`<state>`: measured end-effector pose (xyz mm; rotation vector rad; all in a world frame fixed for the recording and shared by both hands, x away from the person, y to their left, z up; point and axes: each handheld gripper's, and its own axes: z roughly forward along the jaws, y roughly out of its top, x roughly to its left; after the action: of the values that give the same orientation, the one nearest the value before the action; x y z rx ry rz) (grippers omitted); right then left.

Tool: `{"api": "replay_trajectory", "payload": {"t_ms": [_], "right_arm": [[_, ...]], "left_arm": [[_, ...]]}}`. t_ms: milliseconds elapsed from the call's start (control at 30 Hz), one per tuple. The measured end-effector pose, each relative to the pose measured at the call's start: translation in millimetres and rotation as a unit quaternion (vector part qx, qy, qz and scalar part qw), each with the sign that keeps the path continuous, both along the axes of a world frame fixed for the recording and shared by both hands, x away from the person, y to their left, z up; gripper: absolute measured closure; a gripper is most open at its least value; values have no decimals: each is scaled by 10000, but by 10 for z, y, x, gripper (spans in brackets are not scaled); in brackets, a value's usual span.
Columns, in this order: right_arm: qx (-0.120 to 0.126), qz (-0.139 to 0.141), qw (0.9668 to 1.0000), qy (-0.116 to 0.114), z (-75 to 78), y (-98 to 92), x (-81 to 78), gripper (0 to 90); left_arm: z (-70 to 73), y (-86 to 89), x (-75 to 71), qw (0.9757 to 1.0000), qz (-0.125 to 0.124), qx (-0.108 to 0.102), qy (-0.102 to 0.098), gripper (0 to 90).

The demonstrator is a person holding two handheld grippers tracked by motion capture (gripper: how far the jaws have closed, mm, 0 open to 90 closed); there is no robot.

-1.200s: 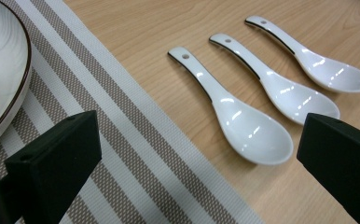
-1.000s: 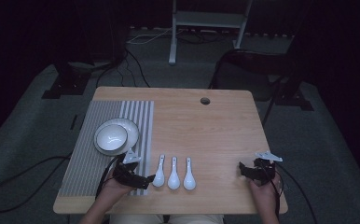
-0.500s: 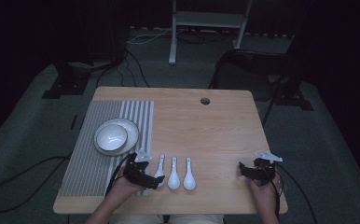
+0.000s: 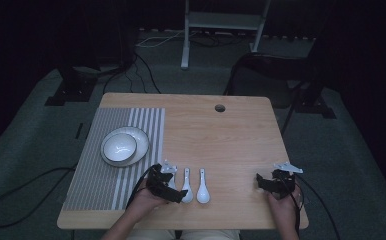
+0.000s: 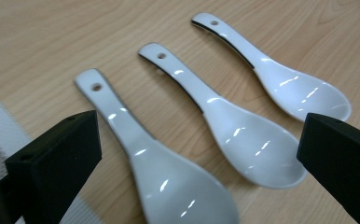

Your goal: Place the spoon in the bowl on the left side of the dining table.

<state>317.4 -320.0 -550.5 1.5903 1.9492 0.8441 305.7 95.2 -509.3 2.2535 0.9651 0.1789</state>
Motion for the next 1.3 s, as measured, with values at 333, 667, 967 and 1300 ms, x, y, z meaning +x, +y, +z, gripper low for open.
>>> {"api": "replay_trajectory", "payload": {"t_ms": [333, 667, 967, 1300], "right_arm": [[0, 2, 10000, -3, 0, -1, 0, 119], [-1, 1, 10000, -1, 0, -3, -4, 121], [-1, 1, 10000, -1, 0, -3, -4, 121], [0, 1, 10000, 0, 0, -3, -5, 122]], "left_arm": [[-40, -266, 113, 9999, -92, 66, 97, 0], [-147, -393, 271, 9992, 103, 164, 350, 34], [-187, -511, 288, 9987, -92, 462, 177, 135], [-157, -570, 253, 9952, -126, 970, -78, 286]]}}
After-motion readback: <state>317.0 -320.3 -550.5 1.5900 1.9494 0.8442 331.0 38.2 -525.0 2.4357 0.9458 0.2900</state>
